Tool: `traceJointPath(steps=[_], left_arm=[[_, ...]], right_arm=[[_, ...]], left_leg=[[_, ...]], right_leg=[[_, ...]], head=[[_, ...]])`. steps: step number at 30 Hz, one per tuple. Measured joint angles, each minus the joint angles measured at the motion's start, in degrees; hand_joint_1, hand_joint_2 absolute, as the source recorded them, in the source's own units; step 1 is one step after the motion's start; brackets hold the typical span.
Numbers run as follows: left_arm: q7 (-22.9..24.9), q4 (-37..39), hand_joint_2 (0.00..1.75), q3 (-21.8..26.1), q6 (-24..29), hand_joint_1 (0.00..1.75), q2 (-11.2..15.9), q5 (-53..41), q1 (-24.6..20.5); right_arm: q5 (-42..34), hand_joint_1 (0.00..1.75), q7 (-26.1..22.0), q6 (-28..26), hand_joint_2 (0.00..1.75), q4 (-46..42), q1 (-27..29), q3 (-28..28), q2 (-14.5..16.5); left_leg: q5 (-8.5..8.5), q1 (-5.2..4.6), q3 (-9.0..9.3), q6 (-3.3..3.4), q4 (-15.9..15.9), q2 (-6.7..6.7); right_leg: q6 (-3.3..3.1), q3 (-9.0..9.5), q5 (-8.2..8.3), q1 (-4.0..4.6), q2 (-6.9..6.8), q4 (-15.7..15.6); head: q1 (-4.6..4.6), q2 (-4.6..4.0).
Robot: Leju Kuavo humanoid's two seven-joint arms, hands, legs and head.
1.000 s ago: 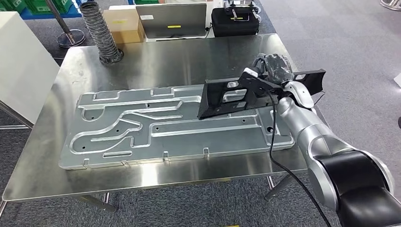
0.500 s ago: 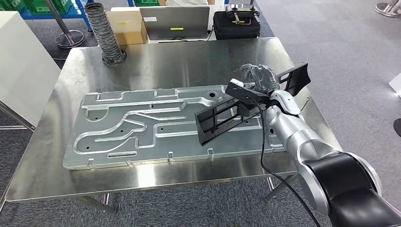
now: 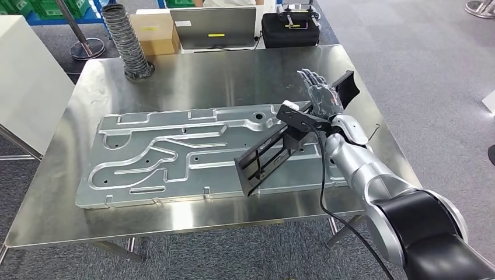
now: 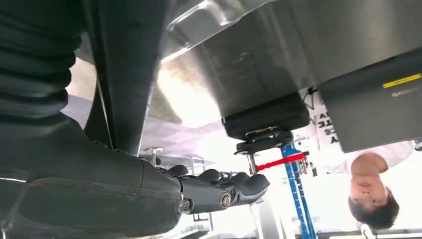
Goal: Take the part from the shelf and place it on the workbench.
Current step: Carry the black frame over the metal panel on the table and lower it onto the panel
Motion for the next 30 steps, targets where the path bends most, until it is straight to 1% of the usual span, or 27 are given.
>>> traceJointPath(steps=[1, 2, 4, 5, 6, 7, 8, 9, 10, 11, 12, 14, 15, 16, 17, 19, 20, 21, 22, 23, 24, 25, 26, 27, 28, 29, 30], left_arm=[[0.1, 0.0, 0.0, -0.1, 0.1, 0.0, 0.0, 0.0, 0.0], [0.1, 0.0, 0.0, -0.1, 0.1, 0.0, 0.1, 0.0, 0.0], [0.4, 0.0, 0.0, -0.3, 0.2, 0.0, 0.1, 0.0, 0.1], [0.5, 0.0, 0.0, -0.3, 0.2, 0.0, 0.1, 0.0, 0.1], [0.7, 0.0, 0.0, -0.3, 0.3, 0.0, 0.1, 0.1, 0.2], [0.8, 0.0, 0.0, -0.3, 0.3, 0.0, 0.1, 0.2, 0.2], [0.8, 0.0, 0.0, -0.3, 0.3, 0.0, 0.1, 0.3, 0.2], [0.9, 0.0, 0.0, -0.3, 0.3, 0.0, 0.1, 0.5, 0.2], [0.9, 0.0, 0.0, -0.3, 0.3, 0.0, 0.1, 0.6, 0.2], [0.9, 0.0, 0.0, -0.3, 0.2, 0.0, 0.1, 0.6, 0.3], [0.9, 0.1, 0.0, -0.3, 0.2, 0.0, 0.1, 0.7, 0.4], [0.8, 0.1, 0.0, -0.3, 0.2, 0.0, 0.1, 0.7, 0.7], [0.8, 0.1, 0.0, -0.3, 0.2, 0.0, 0.1, 0.8, 0.8], [0.7, 0.1, 0.0, -0.3, 0.2, 0.0, 0.1, 0.9, 0.8], [0.6, 0.1, 0.0, -0.3, 0.2, 0.0, 0.1, 1.0, 0.8], [0.5, 0.1, 0.0, -0.3, 0.2, 0.0, 0.1, 1.2, 0.8], [0.5, 0.1, 0.0, -0.3, 0.2, 0.0, 0.1, 1.3, 0.9], [0.5, 0.1, 0.0, -0.3, 0.2, 0.0, 0.1, 1.3, 0.9], [0.5, 0.1, 0.0, -0.3, 0.2, 0.0, 0.1, 1.4, 1.0], [0.5, 0.1, 0.0, -0.3, 0.2, 0.0, 0.1, 1.4, 1.0], [0.5, 0.1, 0.0, -0.2, 0.2, 0.0, 0.1, 1.4, 1.1], [0.5, 0.1, 0.0, -0.2, 0.1, 0.0, 0.1, 1.4, 1.1], [0.4, 0.1, 0.0, -0.2, 0.1, 0.0, 0.0, 1.4, 1.0], [0.4, 0.1, 0.0, -0.2, 0.1, 0.0, 0.0, 1.4, 1.0], [0.4, 0.1, 0.0, -0.2, 0.1, 0.0, 0.0, 1.4, 1.1], [0.4, 0.1, 0.0, -0.2, 0.1, 0.0, 0.0, 1.4, 1.1], [0.4, 0.1, 0.0, -0.2, 0.1, 0.0, 0.1, 1.4, 1.1]], right_arm=[[0.1, 0.0, 0.1, 0.1, 0.0, 0.0, -0.1, 0.0, 0.0], [0.3, 0.0, 0.3, 0.2, 0.0, 0.0, -0.2, 0.0, 0.0], [1.2, 0.0, 1.2, 0.7, 0.0, 0.0, -0.2, 0.0, -0.1], [2.1, 0.0, 2.1, 1.2, 0.0, 0.1, -0.2, 0.0, -0.1], [3.1, 0.0, 3.2, 1.7, 0.0, 0.1, -0.3, 0.0, -0.2], [4.2, 0.0, 4.5, 2.3, 0.0, 0.1, -0.5, 0.1, -0.3], [5.2, 0.0, 5.8, 2.9, 0.0, 0.1, -0.8, 0.2, -0.5], [6.2, 0.0, 7.0, 3.5, 0.0, 0.1, -1.2, 0.2, -0.7], [7.2, 0.0, 8.3, 4.1, 0.0, 0.1, -1.5, 0.3, -1.0], [8.1, 0.0, 9.4, 4.6, 0.0, 0.1, -1.7, 0.5, -1.3], [9.0, 0.0, 10.5, 5.0, 0.0, 0.2, -1.9, 0.6, -1.7], [10.9, 0.0, 12.5, 6.0, 0.0, 0.2, -2.3, 0.9, -2.5], [11.9, 0.0, 13.4, 6.8, 0.0, 0.2, -2.7, 1.1, -2.8], [13.2, 0.0, 14.4, 7.8, 0.0, 0.2, -3.2, 1.5, -3.2], [14.7, 0.0, 15.3, 9.0, 0.0, 0.3, -3.8, 1.9, -3.5], [17.8, 0.0, 16.7, 11.5, 0.0, 0.4, -4.9, 3.0, -4.1], [19.3, 0.0, 17.2, 12.6, 0.0, 0.4, -5.3, 3.5, -4.4], [20.6, 0.0, 17.5, 13.5, 0.0, 0.5, -5.6, 4.1, -4.8], [21.6, 0.0, 17.7, 14.2, 0.0, 0.7, -5.9, 4.7, -5.1], [22.5, 0.0, 17.8, 14.8, 0.0, 0.8, -6.2, 5.3, -5.5], [23.1, 0.0, 17.8, 15.2, 0.0, 0.9, -6.5, 5.8, -5.7], [23.7, 0.0, 17.8, 15.7, 0.0, 0.9, -7.0, 6.2, -5.9], [24.3, 0.0, 17.8, 16.5, 0.0, 1.0, -7.5, 6.6, -6.0], [25.0, 0.0, 17.7, 17.7, 0.0, 1.0, -7.9, 7.1, -6.1], [25.7, 0.0, 17.5, 19.0, 0.0, 1.1, -8.4, 7.6, -6.3], [26.3, 0.0, 17.3, 20.3, 0.0, 1.2, -8.7, 8.1, -6.4], [26.7, 0.0, 17.1, 21.2, 0.0, 1.3, -9.0, 8.6, -6.6]], left_leg=[[-1.07, 0.02, -0.61, -0.24, 1.5, 0.02], [-2.7, 0.08, -1.74, -0.48, 4.2, 0.04], [-6.36, 0.23, -5.07, -0.9, 11.8, 0.06], [-7.29, 0.33, -6.37, -1.09, 14.7, 0.07], [-7.19, 0.46, -6.81, -1.24, 15.8, 0.07], [-6.0, 0.6, -6.1, -1.35, 14.4, 0.09], [-4.08, 0.77, -4.39, -1.43, 11.1, 0.11], [-2.43, 0.92, -2.32, -1.51, 6.9, 0.14], [-1.25, 0.96, -0.61, -1.35, 3.5, 0.06], [-0.7, 0.95, 0.38, -1.05, 1.3, -0.03], [-0.69, 0.85, 0.65, -0.64, 0.5, -0.14], [-0.44, 0.64, 0.41, 0.34, 0.4, -0.22], [-0.28, 0.6, 0.36, 0.73, 0.3, -0.19], [-0.13, 0.61, 0.33, 1.11, 0.2, -0.14], [-0.02, 0.63, 0.29, 1.42, 0.1, -0.1], [0.03, 0.44, 0.18, 1.84, 0.1, -0.07], [0.04, 0.31, 0.18, 1.95, 0.1, -0.09], [0.04, 0.17, 0.19, 2.02, 0.1, -0.14], [0.05, 0.01, 0.21, 2.07, 0.1, -0.22], [0.06, -0.18, 0.25, 2.08, 0.2, -0.29], [0.07, -0.35, 0.26, 2.1, 0.2, -0.34], [0.09, -0.58, 0.2, 2.06, 0.2, -0.35], [0.13, -0.68, 0.11, 1.94, 0.2, -0.32], [0.18, -0.67, 0.01, 1.77, 0.1, -0.29], [0.25, -0.64, -0.07, 1.52, 0.1, -0.26], [0.32, -0.56, -0.04, 1.23, -0.1, -0.25], [0.25, -0.53, -0.05, 0.96, -0.1, -0.2]], right_leg=[[-0.3, 0.18, 0.17, -0.17, -0.08, -0.3], [-0.52, 0.34, 0.29, -0.33, -0.16, -0.6], [-0.65, 0.33, 0.32, -0.3, -0.21, -0.6], [-0.66, 0.3, 0.31, -0.3, -0.2, -0.6], [-0.63, 0.29, 0.3, -0.32, -0.19, -0.5], [-0.56, 0.3, 0.25, -0.36, -0.16, -0.4], [-0.41, 0.31, 0.16, -0.43, -0.12, -0.2], [-0.15, 0.28, 0.03, -0.47, -0.08, 0.0], [0.19, 0.15, -0.11, -0.41, -0.02, 0.3], [0.57, -0.02, -0.16, -0.31, 0.02, 0.5], [0.95, -0.2, -0.13, -0.21, 0.06, 0.7], [1.67, -0.45, 0.05, -0.28, 0.12, 0.6], [1.99, -0.63, -0.21, -0.41, 0.12, 0.9], [2.25, -1.16, -1.06, -0.51, 0.09, 2.1], [2.45, -2.29, -2.6, -0.56, 0.05, 4.6], [2.64, -5.88, -6.46, -0.54, -0.01, 12.6], [2.64, -7.54, -7.67, -0.51, -0.01, 16.1], [2.52, -8.35, -7.8, -0.48, -0.01, 17.8], [2.25, -8.04, -6.84, -0.4, -0.01, 17.2], [1.82, -6.62, -5.04, -0.26, 0.0, 14.2], [1.23, -4.53, -3.01, -0.04, -0.01, 9.9], [0.65, -2.58, -1.55, 0.22, -0.11, 5.9], [0.21, -1.2, -0.61, 0.46, -0.22, 2.9], [-0.07, -0.57, -0.31, 0.69, -0.32, 1.3], [-0.17, -0.51, -0.37, 0.84, -0.41, 1.0], [-0.28, -0.51, -0.19, 0.88, -0.41, 0.7], [-0.35, -0.33, 0.03, 0.71, -0.48, 0.3]], head=[[-0.01, -0.01], [-0.01, -0.01], [-0.01, -0.02], [-0.01, -0.02], [-0.01, -0.02], [-0.01, -0.01], [-0.01, -0.01], [-0.01, -0.01], [-0.01, -0.01], [-0.01, -0.01], [-0.01, -0.01], [0.0, -0.01], [0.01, -0.01], [0.01, 0.0], [0.01, -0.01], [0.01, -0.01], [0.01, -0.01], [0.01, -0.01], [0.01, -0.01], [0.01, -0.02], [0.01, -0.01], [0.01, -0.01], [0.01, -0.01], [0.0, 0.0], [0.0, 0.0], [0.0, 0.0], [0.0, 0.0]])
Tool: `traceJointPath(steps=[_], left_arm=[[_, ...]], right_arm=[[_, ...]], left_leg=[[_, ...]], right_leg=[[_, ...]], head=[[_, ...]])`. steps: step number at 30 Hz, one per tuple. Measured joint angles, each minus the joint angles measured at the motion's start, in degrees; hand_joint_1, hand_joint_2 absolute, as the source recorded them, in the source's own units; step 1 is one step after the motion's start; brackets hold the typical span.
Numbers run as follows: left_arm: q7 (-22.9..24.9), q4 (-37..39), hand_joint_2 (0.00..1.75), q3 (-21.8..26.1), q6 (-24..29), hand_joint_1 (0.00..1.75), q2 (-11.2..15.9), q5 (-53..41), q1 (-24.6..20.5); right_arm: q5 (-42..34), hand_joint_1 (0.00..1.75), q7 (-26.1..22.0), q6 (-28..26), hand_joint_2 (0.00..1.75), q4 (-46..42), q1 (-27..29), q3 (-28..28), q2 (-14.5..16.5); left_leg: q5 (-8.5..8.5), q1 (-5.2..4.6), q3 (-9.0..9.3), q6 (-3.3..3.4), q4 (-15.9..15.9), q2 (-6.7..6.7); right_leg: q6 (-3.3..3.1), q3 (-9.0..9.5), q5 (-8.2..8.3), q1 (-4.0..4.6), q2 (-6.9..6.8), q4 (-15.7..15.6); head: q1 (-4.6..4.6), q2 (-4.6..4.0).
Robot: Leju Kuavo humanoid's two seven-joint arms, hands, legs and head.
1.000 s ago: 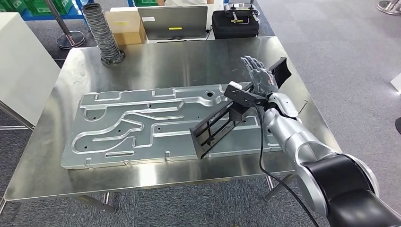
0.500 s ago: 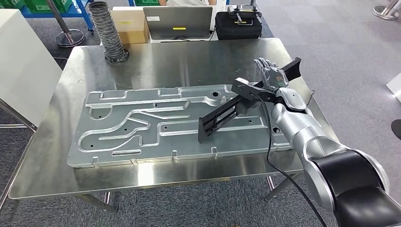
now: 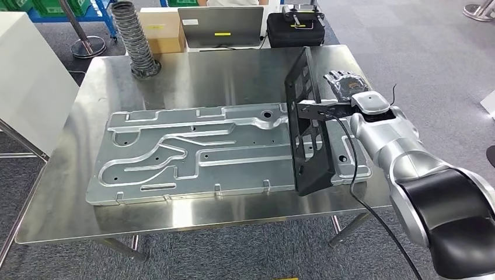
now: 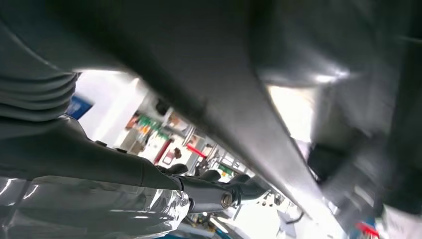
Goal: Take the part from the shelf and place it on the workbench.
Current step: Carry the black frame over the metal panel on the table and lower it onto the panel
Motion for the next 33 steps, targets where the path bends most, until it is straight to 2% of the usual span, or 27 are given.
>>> traceJointPath(steps=[2, 5, 6, 7, 8, 10, 11, 12, 15, 17, 18, 20, 21, 22, 23, 24, 25, 27, 28, 29, 30, 33], left_arm=[[0.0, 0.0, 0.0, 0.0, 0.0, 0.0, 0.0, 0.0, 0.0], [0.0, 0.0, 0.0, 0.1, 0.0, 0.0, 0.1, 0.0, 0.0], [0.0, 0.0, 0.0, 0.2, 0.0, 0.0, 0.1, 0.0, 0.1], [0.0, 0.0, 0.0, 0.2, 0.0, 0.0, 0.1, 0.0, 0.1], [0.0, 0.0, 0.0, 0.3, 0.0, 0.0, 0.1, 0.0, 0.1], [0.0, 0.0, 0.0, 0.3, -0.1, 0.0, 0.2, 0.0, 0.0], [0.0, 0.0, 0.0, 0.3, -0.1, 0.0, 0.2, 0.0, 0.0], [0.0, 0.0, 0.0, 0.3, -0.1, 0.0, 0.2, 0.0, -0.1], [0.0, 0.0, 0.0, 0.3, -0.2, 0.0, 0.2, 0.0, -0.1], [-0.1, 0.0, 0.0, 0.3, -0.2, 0.0, 0.2, -0.1, -0.1], [-0.1, 0.0, 0.0, 0.3, -0.2, 0.0, 0.2, -0.2, -0.2], [-0.1, 0.0, 0.0, 0.3, -0.3, 0.0, 0.2, -0.3, -0.2], [-0.1, 0.0, 0.0, 0.3, -0.3, 0.0, 0.2, -0.3, -0.2], [-0.1, 0.0, 0.0, 0.3, -0.3, 0.0, 0.2, -0.4, -0.2], [0.0, 0.0, 0.0, 0.3, -0.3, 0.0, 0.2, -0.5, -0.2], [0.0, 0.0, 0.0, 0.3, -0.3, 0.0, 0.2, -0.6, -0.2], [0.2, 0.0, 0.0, 0.3, -0.3, 0.0, 0.2, -0.7, -0.3], [0.4, 0.0, 0.0, 0.3, -0.3, 0.0, 0.1, -0.9, -0.5], [0.4, 0.0, 0.0, 0.3, -0.3, 0.0, 0.0, -0.9, -0.6], [0.5, 0.0, 0.0, 0.3, -0.3, 0.0, 0.0, -1.0, -0.7], [0.5, 0.0, 0.0, 0.3, -0.3, 0.0, -0.1, -1.0, -0.7], [0.6, 0.0, 0.0, 0.3, -0.4, 0.0, -0.2, -1.0, -0.8]], right_arm=[[0.5, 0.0, -0.3, 0.9, 0.0, 0.1, -0.5, 0.7, -0.1], [0.6, 0.0, -0.7, 1.6, 0.0, 0.4, -1.1, 1.5, -0.2], [0.6, 0.0, -1.0, 2.1, 0.0, 0.6, -1.3, 1.6, -0.2], [0.4, 0.0, -1.4, 2.8, 0.0, 0.7, -1.4, 1.7, -0.2], [0.1, 0.0, -2.0, 3.8, 0.0, 0.8, -1.6, 1.7, -0.2], [-0.5, 0.0, -3.2, 6.3, 0.0, 0.9, -2.5, 1.7, -0.2], [-0.6, 0.0, -3.5, 7.2, 0.0, 0.9, -2.9, 1.7, -0.2], [-0.7, 0.0, -3.7, 7.7, 0.0, 1.0, -3.3, 1.7, -0.2], [-0.7, 0.0, -3.7, 8.1, 0.0, 1.0, -3.6, 1.7, -0.2], [-0.7, 0.0, -3.6, 8.4, 0.0, 1.0, -3.9, 1.6, -0.3], [-0.3, 0.0, -3.1, 8.1, 0.0, 1.0, -4.3, 1.7, -0.4], [0.6, 0.0, -1.5, 7.5, 0.0, 1.0, -5.3, 1.7, -0.6], [1.2, 0.0, -0.7, 7.4, 0.0, 1.1, -5.7, 1.7, -0.7], [1.4, 0.0, -0.2, 7.9, 0.0, 1.1, -5.8, 1.7, -0.8], [1.6, 0.0, 0.3, 9.0, 0.0, 1.2, -5.9, 1.7, -0.8], [1.9, 0.0, 1.1, 10.7, 0.0, 1.4, -5.9, 1.7, -0.8], [2.2, 0.0, 2.4, 12.8, 0.0, 1.6, -6.0, 1.7, -0.8], [2.7, 0.0, 6.4, 17.5, 0.0, 1.8, -6.5, 1.8, -1.0], [2.9, 0.0, 8.4, 19.3, 0.0, 1.9, -7.0, 1.8, -1.0], [3.0, 0.0, 10.0, 20.7, 0.0, 1.9, -7.4, 1.9, -1.1], [3.0, 0.0, 11.0, 21.4, 0.0, 2.0, -7.7, 1.9, -1.2], [3.2, 0.0, 12.0, 22.0, 0.0, 2.1, -8.1, 1.9, -1.4]], left_leg=[[-1.51, -0.02, -0.88, -0.64, 2.1, 0.1], [-6.29, 0.33, -5.67, -1.44, 12.3, 0.18], [-6.83, 0.47, -6.95, -1.63, 14.8, 0.19], [-6.29, 0.6, -7.37, -1.76, 15.4, 0.21], [-4.72, 0.7, -6.69, -1.83, 13.6, 0.23], [-0.92, 0.77, -3.41, -1.74, 6.4, 0.28], [0.17, 0.71, -1.91, -1.61, 3.3, 0.29], [0.54, 0.64, -0.99, -1.5, 1.5, 0.3], [0.3, 0.51, -0.58, -1.36, 0.7, 0.3], [0.32, 0.58, -0.73, -0.99, 0.6, 0.27], [0.44, 0.66, -0.8, -0.46, 0.4, 0.25], [0.66, 0.74, -0.92, 0.61, 0.2, 0.23], [0.76, 0.75, -0.91, 1.06, 0.1, 0.22], [0.74, 0.71, -0.92, 1.18, 0.1, 0.21], [0.73, 0.67, -0.91, 1.21, 0.1, 0.2], [0.71, 0.62, -0.88, 1.23, 0.1, 0.19], [0.7, 0.57, -0.83, 1.23, 0.1, 0.17], [0.68, 0.42, -0.69, 1.19, 0.1, 0.11], [0.66, 0.28, -0.71, 1.09, 0.1, 0.08], [0.64, 0.2, -0.77, 0.9, 0.2, 0.08], [0.63, 0.18, -0.82, 0.66, 0.1, 0.11], [0.31, 0.14, -0.8, -0.3, 0.2, 0.22]], right_leg=[[-0.24, 0.47, 0.5, -0.45, -0.14, -1.0], [-0.38, 0.64, 0.67, -0.64, -0.21, -1.3], [-0.39, 0.65, 0.63, -0.65, -0.2, -1.3], [-0.35, 0.66, 0.55, -0.66, -0.17, -1.2], [-0.26, 0.67, 0.41, -0.7, -0.12, -1.0], [0.14, 0.62, -0.05, -0.73, -0.01, -0.4], [0.37, 0.53, -0.28, -0.66, 0.04, -0.1], [0.55, 0.43, -0.44, -0.57, 0.07, 0.1], [0.69, 0.25, -0.53, -0.43, 0.12, 0.3], [0.82, 0.06, -0.48, -0.45, 0.15, 0.4], [1.18, -0.16, -0.78, -0.54, 0.17, 0.8], [2.06, -2.08, -3.31, -0.72, 0.2, 5.0], [2.48, -3.84, -5.31, -0.81, 0.21, 8.8], [2.62, -5.88, -7.09, -0.83, 0.2, 13.0], [2.66, -7.42, -7.95, -0.84, 0.21, 16.1], [2.59, -8.09, -7.74, -0.83, 0.21, 17.2], [2.4, -7.61, -6.45, -0.8, 0.21, 15.9], [1.62, -3.95, -2.46, -0.55, 0.22, 8.1], [1.24, -2.18, -1.02, -0.36, 0.2, 4.3], [0.94, -1.01, -0.22, -0.16, 0.18, 1.7], [0.74, -0.55, -0.06, 0.01, 0.18, 0.6], [0.21, -0.18, 0.34, -0.23, 0.18, -0.2]], head=[[0.0, 0.0], [-0.01, 0.0], [-0.01, 0.0], [-0.01, 0.0], [-0.01, 0.0], [-0.01, 0.0], [-0.01, 0.0], [-0.01, 0.0], [0.0, 0.0], [0.0, 0.0], [0.01, 0.0], [0.01, 0.0], [0.01, 0.0], [0.01, 0.0], [0.01, 0.0], [0.01, 0.0], [0.01, 0.0], [0.02, 0.0], [0.01, 0.0], [0.01, 0.0], [0.0, 0.0], [0.0, 0.0]])
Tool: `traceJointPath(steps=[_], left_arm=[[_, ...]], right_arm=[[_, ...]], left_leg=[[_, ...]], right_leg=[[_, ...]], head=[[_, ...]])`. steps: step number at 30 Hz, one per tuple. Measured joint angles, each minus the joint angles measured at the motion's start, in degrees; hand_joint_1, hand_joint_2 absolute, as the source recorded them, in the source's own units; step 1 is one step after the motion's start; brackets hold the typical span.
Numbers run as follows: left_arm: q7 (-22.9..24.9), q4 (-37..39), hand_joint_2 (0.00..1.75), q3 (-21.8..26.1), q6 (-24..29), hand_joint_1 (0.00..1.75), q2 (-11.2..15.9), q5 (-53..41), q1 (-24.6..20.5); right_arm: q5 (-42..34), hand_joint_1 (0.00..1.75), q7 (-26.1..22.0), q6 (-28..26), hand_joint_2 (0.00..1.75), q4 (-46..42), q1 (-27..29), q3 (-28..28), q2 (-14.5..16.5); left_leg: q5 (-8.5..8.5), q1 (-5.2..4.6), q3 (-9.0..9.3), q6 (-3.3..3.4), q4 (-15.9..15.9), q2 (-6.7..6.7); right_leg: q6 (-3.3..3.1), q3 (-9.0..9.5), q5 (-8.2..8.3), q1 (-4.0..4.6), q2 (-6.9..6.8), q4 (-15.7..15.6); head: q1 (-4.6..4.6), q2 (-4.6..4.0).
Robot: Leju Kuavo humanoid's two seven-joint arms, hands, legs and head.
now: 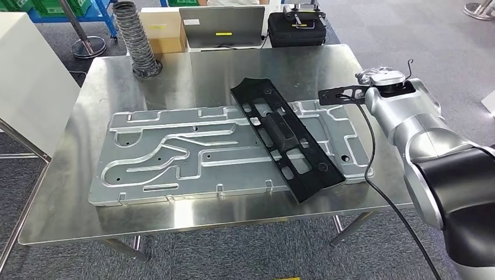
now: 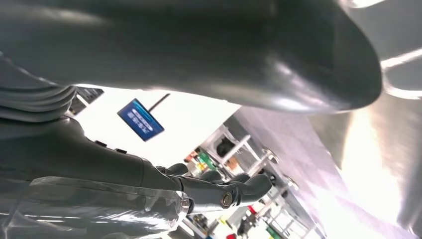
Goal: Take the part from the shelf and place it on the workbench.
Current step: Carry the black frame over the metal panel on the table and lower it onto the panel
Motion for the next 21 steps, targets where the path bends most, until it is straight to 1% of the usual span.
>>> traceJointPath(steps=[1, 2, 4, 5, 6, 7, 8, 9, 10, 11, 12, 14, 15, 16, 17, 18, 19, 20, 21], left_arm=[[0.0, 0.0, 0.0, 0.0, 0.0, 0.0, 0.0, 0.0, 0.0], [0.0, 0.0, 0.0, 0.0, 0.0, 0.0, 0.0, 0.0, -0.1], [0.0, 0.0, 0.0, 0.0, 0.0, 0.0, -0.1, 0.0, -0.1], [0.0, 0.0, 0.0, 0.0, 0.0, 0.0, -0.1, 0.0, 0.0], [0.0, 0.0, 0.0, 0.0, 0.0, 0.0, -0.1, 0.1, 0.0], [0.0, 0.0, 0.0, 0.0, 0.0, 0.0, -0.1, 0.1, 0.1], [0.0, 0.0, 0.0, 0.0, 0.0, 0.0, -0.1, 0.3, 0.1], [-0.2, 0.0, 0.0, 0.0, -0.1, 0.0, 0.0, 0.5, 0.1], [-0.4, 0.0, 0.0, 0.1, -0.2, 0.0, 0.0, 0.7, 0.1], [-0.7, 0.0, 0.0, 0.2, -0.5, 0.0, 0.0, 0.9, 0.1], [-1.0, 0.0, 0.0, 0.2, -0.8, 0.0, 0.0, 1.1, 0.2], [-1.6, 0.0, 0.0, 0.3, -1.5, 0.0, -0.1, 1.1, 0.4], [-1.9, 0.0, 0.0, 0.4, -2.0, 0.0, -0.2, 1.0, 0.5], [-2.0, 0.0, 0.0, 0.4, -2.4, 0.0, -0.2, 0.8, 0.5], [-2.1, 0.0, 0.0, 0.4, -2.7, 0.0, -0.3, 0.6, 0.5], [-2.0, 0.0, 0.0, 0.4, -2.9, 0.0, -0.3, 0.4, 0.5], [-2.0, 0.0, 0.0, 0.4, -3.1, 0.0, -0.4, 0.4, 0.6], [-1.9, 0.0, 0.0, 0.4, -3.1, 0.0, -0.4, 0.3, 0.6], [-1.8, 0.0, 0.0, 0.4, -3.2, 0.0, -0.5, 0.5, 0.8]], right_arm=[[0.2, 0.0, 0.1, -0.1, 0.0, 0.0, 0.0, 0.0, 0.0], [0.4, 0.0, 0.2, -0.3, 0.0, 0.0, 0.0, 0.1, 0.0], [0.6, 0.0, 0.3, -0.7, 0.0, 0.1, 0.1, 0.2, -0.1], [0.5, 0.0, 0.2, -1.2, 0.0, 0.1, 0.3, 0.2, -0.1], [0.2, 0.0, 0.1, -2.5, 0.0, 0.1, 0.6, 0.2, -0.1], [-0.3, 0.0, -0.1, -4.4, 0.0, 0.1, 1.0, 0.1, -0.1], [-1.3, 0.0, -0.5, -7.3, 0.0, -0.2, 1.5, -0.2, -0.1], [-3.0, 0.0, -1.4, -11.5, 0.0, -0.6, 2.0, -1.0, -0.1], [-5.2, 0.0, -2.8, -16.4, 0.0, -1.2, 2.6, -2.0, -0.1], [-8.1, 0.0, -5.2, -22.2, 0.0, -2.0, 3.3, -3.5, -0.1], [-11.8, 0.0, -8.7, -28.6, 0.0, -3.2, 4.3, -5.5, -0.1], [-21.0, 0.0, -19.2, -40.6, 0.0, -6.7, 7.4, -10.5, -0.1], [-26.0, 0.0, -25.3, -45.1, 0.0, -10.1, 10.1, -13.5, -0.1], [-30.8, 0.0, -30.7, -47.9, 0.0, -14.7, 13.4, -16.6, -0.1], [-34.6, 0.0, -34.9, -49.0, 0.0, -20.2, 17.4, -19.7, -0.2], [-37.6, 0.0, -37.9, -49.1, 0.0, -26.6, 21.9, -22.8, -0.2], [-39.7, 0.0, -40.1, -48.8, 0.0, -32.8, 26.5, -25.6, -0.2], [-41.1, 0.0, -42.1, -48.5, 0.0, -39.3, 31.5, -28.2, -0.1], [-42.2, 0.0, -44.1, -48.5, 0.0, -46.0, 36.6, -30.6, 0.1]], left_leg=[[-0.86, -0.01, -0.43, -0.33, 1.1, 0.01], [-2.34, 0.01, -1.44, -0.65, 3.6, 0.03], [-6.12, 0.2, -4.77, -1.16, 11.1, 0.03], [-7.31, 0.28, -6.33, -1.34, 14.5, 0.03], [-7.41, 0.36, -7.05, -1.46, 16.0, 0.03], [-6.41, 0.44, -6.67, -1.53, 15.3, 0.04], [-4.52, 0.51, -5.14, -1.5, 12.1, 0.07], [-2.54, 0.55, -3.05, -1.38, 7.8, 0.12], [-1.2, 0.49, -1.1, -1.14, 3.9, 0.17], [-0.44, 0.42, 0.23, -0.81, 1.2, 0.2], [-0.34, 0.34, 0.83, -0.46, 0.0, 0.19], [-0.34, 0.34, 0.98, 0.22, -0.3, 0.05], [-0.21, 0.47, 1.13, 0.55, -0.5, -0.03], [-0.07, 0.63, 1.3, 0.87, -0.8, -0.2], [0.06, 0.82, 1.47, 1.15, -1.0, -0.45], [0.1, 0.91, 1.57, 1.31, -1.1, -0.72], [0.09, 0.95, 1.59, 1.4, -1.2, -1.03], [0.04, 0.96, 1.59, 1.45, -1.2, -1.32], [-0.04, 0.97, 1.61, 1.48, -1.2, -1.56]], right_leg=[[-0.25, 0.21, 0.2, -0.2, -0.05, -0.4], [-0.45, 0.4, 0.36, -0.4, -0.11, -0.7], [-0.65, 0.46, 0.38, -0.38, -0.17, -0.8], [-0.67, 0.45, 0.36, -0.38, -0.16, -0.7], [-0.67, 0.44, 0.31, -0.38, -0.15, -0.6], [-0.63, 0.44, 0.25, -0.39, -0.11, -0.5], [-0.55, 0.46, 0.13, -0.41, -0.07, -0.4], [-0.41, 0.47, -0.03, -0.42, -0.01, -0.1], [-0.2, 0.39, -0.19, -0.32, 0.06, 0.1], [0.02, 0.29, -0.3, -0.23, 0.11, 0.3], [0.28, 0.2, -0.37, -0.13, 0.15, 0.4], [0.85, 0.25, -0.4, -0.02, 0.12, 0.3], [1.19, 0.37, -0.66, -0.05, 0.1, 0.5], [1.55, 0.19, -1.36, -0.11, 0.08, 1.2], [1.94, -0.6, -2.69, -0.22, 0.07, 3.2], [2.29, -2.02, -4.46, -0.4, 0.09, 6.4], [2.58, -3.92, -6.32, -0.54, 0.09, 10.2], [2.79, -5.76, -7.69, -0.67, 0.09, 13.9], [2.9, -6.88, -8.06, -0.78, 0.09, 15.8]], head=[[0.0, 0.0], [0.0, 0.0], [-0.01, -0.01], [-0.01, -0.01], [-0.01, -0.01], [-0.01, -0.01], [-0.01, -0.01], [-0.01, 0.0], [-0.01, -0.01], [-0.01, -0.01], [0.0, -0.01], [0.0, -0.01], [0.01, 0.0], [0.01, 0.0], [0.01, -0.01], [0.01, -0.01], [0.01, -0.01], [0.01, -0.01], [0.01, -0.01]])
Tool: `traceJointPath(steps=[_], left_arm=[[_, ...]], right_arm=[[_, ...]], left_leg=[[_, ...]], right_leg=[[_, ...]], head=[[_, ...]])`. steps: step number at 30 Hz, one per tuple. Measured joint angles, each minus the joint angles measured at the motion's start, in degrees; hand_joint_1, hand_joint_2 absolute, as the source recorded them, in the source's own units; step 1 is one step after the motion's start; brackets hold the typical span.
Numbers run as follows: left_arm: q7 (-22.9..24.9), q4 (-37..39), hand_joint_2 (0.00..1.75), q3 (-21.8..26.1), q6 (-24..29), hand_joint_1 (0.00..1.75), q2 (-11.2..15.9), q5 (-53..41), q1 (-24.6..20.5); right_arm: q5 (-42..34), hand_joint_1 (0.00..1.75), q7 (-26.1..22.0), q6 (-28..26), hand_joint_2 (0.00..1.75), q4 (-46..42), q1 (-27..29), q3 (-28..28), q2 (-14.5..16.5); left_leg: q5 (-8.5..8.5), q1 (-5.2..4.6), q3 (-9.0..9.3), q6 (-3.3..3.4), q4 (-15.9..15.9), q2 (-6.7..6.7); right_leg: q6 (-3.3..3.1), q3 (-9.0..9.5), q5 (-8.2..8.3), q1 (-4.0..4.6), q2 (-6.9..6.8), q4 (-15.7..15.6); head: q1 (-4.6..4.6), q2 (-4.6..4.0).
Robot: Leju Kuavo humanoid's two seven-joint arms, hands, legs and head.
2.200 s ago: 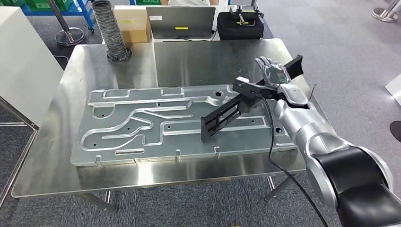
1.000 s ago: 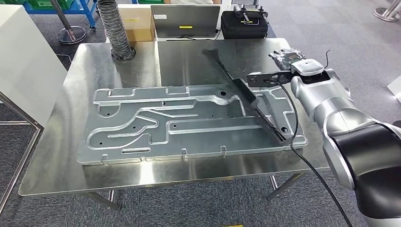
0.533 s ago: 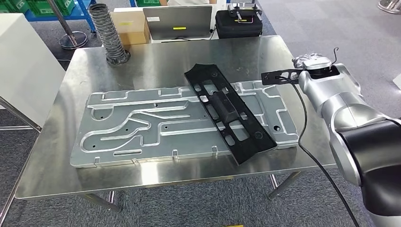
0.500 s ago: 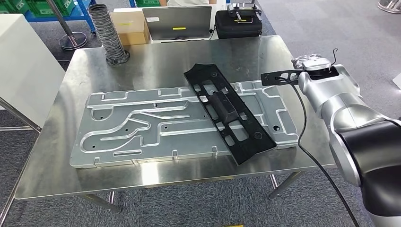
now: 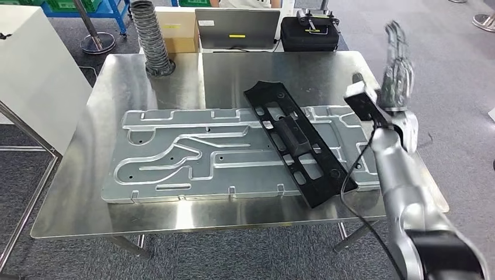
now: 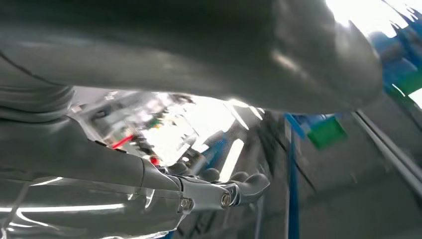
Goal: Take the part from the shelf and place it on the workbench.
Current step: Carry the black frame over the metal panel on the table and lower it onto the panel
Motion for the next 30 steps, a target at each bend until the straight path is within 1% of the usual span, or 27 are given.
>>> traceJointPath(steps=[1, 2, 3, 4, 5, 6, 7, 9, 10, 11, 12, 14, 15, 16, 17, 18, 19, 20, 21, 22, 24, 25, 26, 27, 29, 30], left_arm=[[0.1, 0.0, 0.0, 0.0, 0.0, 0.0, -0.1, 0.2, 0.1], [0.3, 0.0, 0.0, 0.1, 0.0, 0.0, -0.2, 0.5, 0.2], [0.4, 0.0, 0.0, 0.2, 0.1, 0.0, -0.3, 0.8, 0.3], [0.5, 0.0, 0.0, 0.2, 0.2, 0.0, -0.4, 0.9, 0.4], [0.5, 0.0, 0.0, 0.2, 0.2, 0.0, -0.4, 1.0, 0.4], [0.6, 0.0, 0.0, 0.2, 0.3, 0.0, -0.4, 1.0, 0.4], [0.6, 0.0, 0.0, 0.2, 0.3, 0.0, -0.5, 1.1, 0.4], [0.6, 0.0, 0.0, 0.3, 0.3, 0.0, -0.5, 1.3, 0.3], [0.5, 0.0, 0.0, 0.3, 0.3, 0.0, -0.5, 1.5, 0.2], [0.5, 0.0, 0.0, 0.4, 0.3, 0.0, -0.6, 1.9, 0.1], [0.5, 0.0, 0.0, 0.5, 0.4, 0.0, -0.6, 2.3, 0.1], [0.6, 0.0, 0.0, 1.2, 0.6, 0.0, -0.7, 3.2, 0.1], [0.6, 0.0, 0.0, 1.5, 0.7, 0.0, -0.8, 3.7, 0.3], [0.5, 0.0, 0.0, 1.7, 0.7, 0.0, -0.8, 4.1, 0.5], [0.5, 0.0, 0.0, 1.8, 0.7, 0.0, -0.8, 4.6, 0.6], [0.4, 0.0, 0.0, 1.9, 0.7, 0.0, -0.8, 4.9, 0.7], [0.3, 0.0, 0.0, 2.0, 0.7, 0.0, -0.8, 5.2, 0.7], [0.2, 0.0, 0.0, 2.0, 0.8, 0.0, -0.9, 5.3, 0.6], [0.1, 0.0, 0.0, 2.1, 0.8, 0.0, -0.9, 5.4, 0.6], [0.1, 0.0, 0.0, 2.1, 0.8, 0.0, -0.9, 5.5, 0.6], [-0.1, 0.0, 0.0, 2.2, 0.8, 0.0, -1.0, 5.5, 0.6], [-0.1, 0.0, 0.0, 2.3, 0.8, 0.0, -1.2, 5.5, 0.6], [-0.2, 0.0, 0.0, 2.4, 0.8, 0.0, -1.3, 5.4, 0.6], [-0.2, 0.0, 0.0, 2.5, 0.8, 0.0, -1.4, 5.3, 0.6], [-0.3, 0.0, 0.0, 2.6, 0.8, 0.0, -1.5, 5.1, 0.7], [-0.3, 0.0, 0.0, 2.6, 0.8, 0.0, -1.6, 4.9, 0.8]], right_arm=[[-0.6, 0.0, -1.9, -0.3, 0.0, -6.3, 5.1, -2.0, 0.2], [-1.0, 0.0, -3.6, -0.9, 0.0, -12.7, 10.1, -3.9, 0.5], [-1.2, 0.0, -4.7, -1.5, 0.0, -18.2, 14.3, -5.3, 0.9], [-1.4, 0.0, -5.3, -1.9, 0.0, -22.8, 17.8, -6.6, 1.1], [-1.5, 0.0, -5.5, -2.3, 0.0, -26.8, 20.7, -7.6, 1.4], [-1.6, 0.0, -5.6, -2.5, 0.0, -30.0, 22.8, -8.6, 1.5], [-1.6, 0.0, -5.6, -2.5, 0.0, -32.4, 24.4, -9.4, 1.7], [-1.7, 0.0, -5.6, -2.7, 0.0, -36.3, 26.8, -10.5, 1.8], [-2.0, 0.0, -5.6, -2.8, 0.0, -37.7, 28.1, -10.9, 1.8], [-2.6, 0.0, -5.6, -3.3, 0.0, -39.5, 29.8, -11.2, 1.8], [-3.4, 0.0, -5.6, -3.9, 0.0, -41.3, 32.2, -11.4, 1.9], [-5.2, 0.0, -5.6, -5.5, 0.0, -44.9, 37.9, -11.8, 2.0], [-6.1, 0.0, -5.6, -6.0, 0.0, -46.1, 40.8, -12.0, 2.3], [-6.8, 0.0, -5.6, -6.4, 0.0, -47.1, 43.4, -12.2, 2.6], [-7.6, 0.0, -5.6, -6.6, 0.0, -47.8, 45.8, -12.4, 3.1], [-8.3, 0.0, -5.6, -6.9, 0.0, -48.2, 47.9, -12.5, 3.6], [-8.8, 0.0, -5.6, -7.2, 0.0, -48.5, 49.8, -12.6, 4.0], [-9.2, 0.0, -5.6, -7.5, 0.0, -48.7, 51.3, -12.8, 4.4], [-9.5, 0.0, -5.6, -7.8, 0.0, -48.8, 52.5, -12.9, 4.7], [-9.6, 0.0, -5.6, -8.0, 0.0, -48.9, 53.5, -13.0, 4.9], [-9.8, 0.0, -5.6, -8.2, 0.0, -48.7, 55.2, -13.3, 5.7], [-9.6, 0.0, -5.6, -8.0, 0.0, -48.5, 55.9, -13.6, 6.2], [-9.3, 0.0, -5.6, -7.5, 0.0, -48.1, 56.4, -14.1, 6.9], [-9.0, 0.0, -5.6, -6.8, 0.0, -47.5, 56.8, -14.6, 7.7], [-8.3, 0.0, -5.6, -5.0, 0.0, -45.5, 57.2, -15.8, 9.6], [-7.9, 0.0, -5.6, -4.0, 0.0, -44.0, 57.3, -16.6, 10.6]], left_leg=[[-0.1, 0.01, 0.03, 0.0, 0.0, -0.21], [-0.24, 0.01, 0.1, -0.06, 0.1, -0.38], [-0.41, 0.0, 0.19, -0.21, 0.1, -0.46], [-0.62, -0.11, 0.26, -0.44, 0.2, -0.47], [-0.84, -0.22, 0.34, -0.72, 0.2, -0.39], [-1.04, -0.33, 0.43, -1.02, 0.3, -0.26], [-1.2, -0.42, 0.54, -1.32, 0.2, -0.08], [-1.53, -0.44, 0.81, -1.9, 0.3, 0.32], [-2.14, -0.44, 0.71, -2.17, 0.9, 0.61], [-3.44, -0.44, 0.13, -2.41, 2.6, 0.88], [-5.34, -0.39, -0.98, -2.6, 5.6, 1.14], [-9.37, -0.37, -4.11, -2.89, 13.0, 1.38], [-10.3, -0.37, -5.14, -2.98, 15.6, 1.44], [-10.1, -0.37, -5.22, -2.99, 16.1, 1.48], [-8.84, -0.37, -4.16, -2.93, 14.3, 1.51], [-6.9, -0.37, -2.13, -2.8, 10.6, 1.51], [-5.32, -0.38, 0.1, -2.57, 6.4, 1.48], [-4.18, -0.43, 1.84, -2.28, 3.0, 1.46], [-3.64, -0.5, 2.87, -1.96, 0.9, 1.47], [-3.6, -0.61, 3.17, -1.63, 0.3, 1.47], [-3.06, -0.67, 3.18, -0.94, 0.2, 1.59], [-2.72, -0.63, 3.11, -0.56, 0.0, 1.69], [-2.36, -0.54, 2.91, -0.17, -0.1, 1.8], [-2.02, -0.47, 2.61, 0.12, -0.3, 1.93], [-1.49, -0.59, 1.81, 0.37, -0.2, 2.09], [-1.22, -0.66, 1.39, 0.37, -0.2, 2.15]], right_leg=[[0.02, -0.11, 0.65, -0.07, 0.0, -0.1], [-0.05, 1.02, 2.29, -0.12, -0.01, -2.6], [-0.22, 3.02, 4.34, -0.15, -0.08, -6.8], [-0.47, 4.98, 5.93, -0.03, -0.16, -10.8], [-0.79, 6.48, 7.06, 0.1, -0.11, -13.9], [-1.11, 7.22, 7.47, 0.24, -0.01, -15.5], [-1.43, 7.3, 7.39, 0.38, 0.21, -15.8], [-2.08, 7.43, 7.49, 0.21, 0.55, -16.0], [-2.42, 7.64, 7.56, 0.07, 0.59, -16.2], [-2.74, 7.88, 7.63, -0.05, 0.5, -16.5], [-3.01, 8.09, 7.61, -0.08, 0.31, -16.6], [-3.34, 8.23, 7.44, 0.08, -0.14, -16.6], [-3.4, 8.24, 7.37, 0.14, -0.26, -16.6], [-3.4, 8.23, 7.31, 0.17, -0.28, -16.5], [-3.36, 8.27, 7.24, 0.18, -0.22, -16.5], [-3.26, 8.33, 7.13, 0.18, -0.12, -16.3], [-3.11, 8.38, 7.01, 0.2, -0.02, -16.2], [-2.9, 8.38, 6.89, 0.29, 0.14, -16.0], [-2.63, 8.38, 6.87, 0.34, 0.27, -15.8], [-2.34, 8.36, 6.93, 0.39, 0.39, -15.7], [-1.7, 8.34, 7.06, 0.36, 0.51, -15.6], [-1.38, 8.16, 6.55, 0.29, 0.5, -15.2], [-1.08, 7.59, 5.24, 0.22, 0.46, -13.8], [-0.8, 6.57, 3.18, 0.11, 0.42, -11.2], [-0.38, 3.76, -1.44, -0.06, 0.35, -3.7], [-0.28, 2.84, -2.78, -0.13, 0.35, -0.7]], head=[[0.0, -0.01], [0.0, -0.01], [0.0, -0.01], [-0.01, -0.01], [0.0, -0.01], [-0.01, 0.0], [-0.01, 0.0], [-0.01, 0.0], [-0.01, 0.0], [-0.01, 0.0], [-0.01, 0.0], [-0.02, 0.0], [-0.02, 0.0], [-0.02, 0.01], [-0.02, 0.01], [-0.02, 0.01], [-0.02, 0.01], [-0.02, 0.01], [-0.02, 0.01], [-0.02, 0.01], [-0.02, 0.0], [-0.02, 0.0], [-0.02, 0.0], [-0.02, 0.01], [-0.02, 0.01], [-0.02, 0.0]])
